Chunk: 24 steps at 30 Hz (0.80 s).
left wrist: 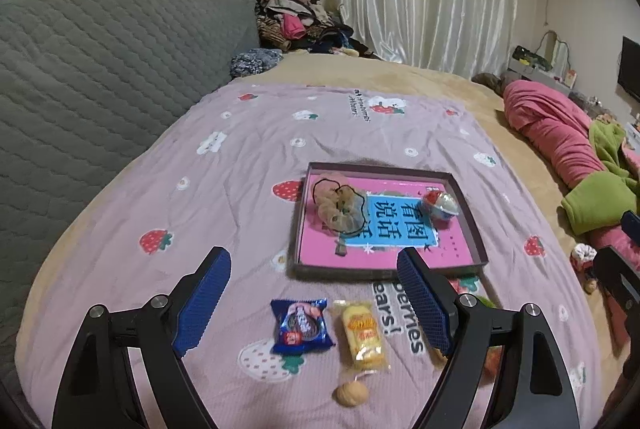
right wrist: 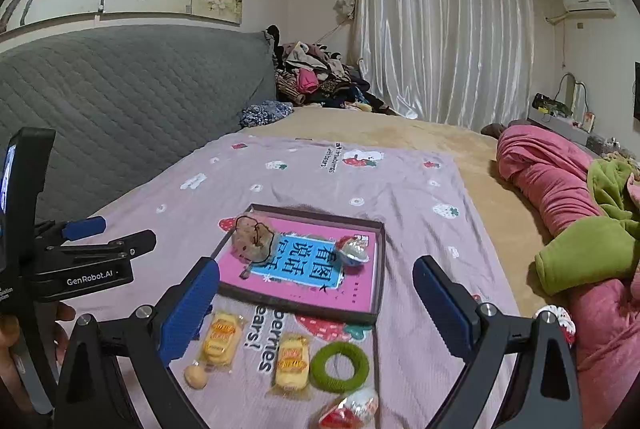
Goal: Organize objects
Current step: 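Open both tools and withdraw them from the tray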
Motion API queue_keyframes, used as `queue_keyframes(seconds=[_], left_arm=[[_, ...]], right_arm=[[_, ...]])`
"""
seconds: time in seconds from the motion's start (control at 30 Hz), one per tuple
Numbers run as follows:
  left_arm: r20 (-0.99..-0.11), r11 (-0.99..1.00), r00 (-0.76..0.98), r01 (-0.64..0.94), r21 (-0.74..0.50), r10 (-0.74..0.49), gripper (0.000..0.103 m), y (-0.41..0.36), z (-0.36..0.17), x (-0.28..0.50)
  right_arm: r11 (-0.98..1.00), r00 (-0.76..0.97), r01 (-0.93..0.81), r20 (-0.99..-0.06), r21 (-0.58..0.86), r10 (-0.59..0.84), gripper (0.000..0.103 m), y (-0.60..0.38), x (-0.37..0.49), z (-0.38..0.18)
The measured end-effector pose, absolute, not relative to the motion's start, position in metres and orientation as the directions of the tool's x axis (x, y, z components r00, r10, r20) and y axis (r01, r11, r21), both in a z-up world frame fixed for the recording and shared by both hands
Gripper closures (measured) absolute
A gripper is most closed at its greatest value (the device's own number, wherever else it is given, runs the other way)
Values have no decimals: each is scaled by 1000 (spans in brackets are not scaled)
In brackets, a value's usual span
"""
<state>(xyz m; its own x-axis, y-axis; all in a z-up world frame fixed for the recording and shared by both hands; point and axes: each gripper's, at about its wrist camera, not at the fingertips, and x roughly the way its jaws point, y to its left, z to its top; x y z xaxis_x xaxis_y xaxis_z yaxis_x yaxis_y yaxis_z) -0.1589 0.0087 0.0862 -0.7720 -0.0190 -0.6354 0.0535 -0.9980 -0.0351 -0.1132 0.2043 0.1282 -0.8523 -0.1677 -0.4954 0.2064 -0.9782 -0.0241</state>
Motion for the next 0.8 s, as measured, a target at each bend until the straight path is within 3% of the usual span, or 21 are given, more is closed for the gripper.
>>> queue_keyframes(seconds=[0.8], left_arm=[[-672, -1000, -741, 6, -14, 5, 17, 20, 75, -95]], right_arm=[[-987, -813, 150, -575, -50, -95, 5, 215, -53, 105]])
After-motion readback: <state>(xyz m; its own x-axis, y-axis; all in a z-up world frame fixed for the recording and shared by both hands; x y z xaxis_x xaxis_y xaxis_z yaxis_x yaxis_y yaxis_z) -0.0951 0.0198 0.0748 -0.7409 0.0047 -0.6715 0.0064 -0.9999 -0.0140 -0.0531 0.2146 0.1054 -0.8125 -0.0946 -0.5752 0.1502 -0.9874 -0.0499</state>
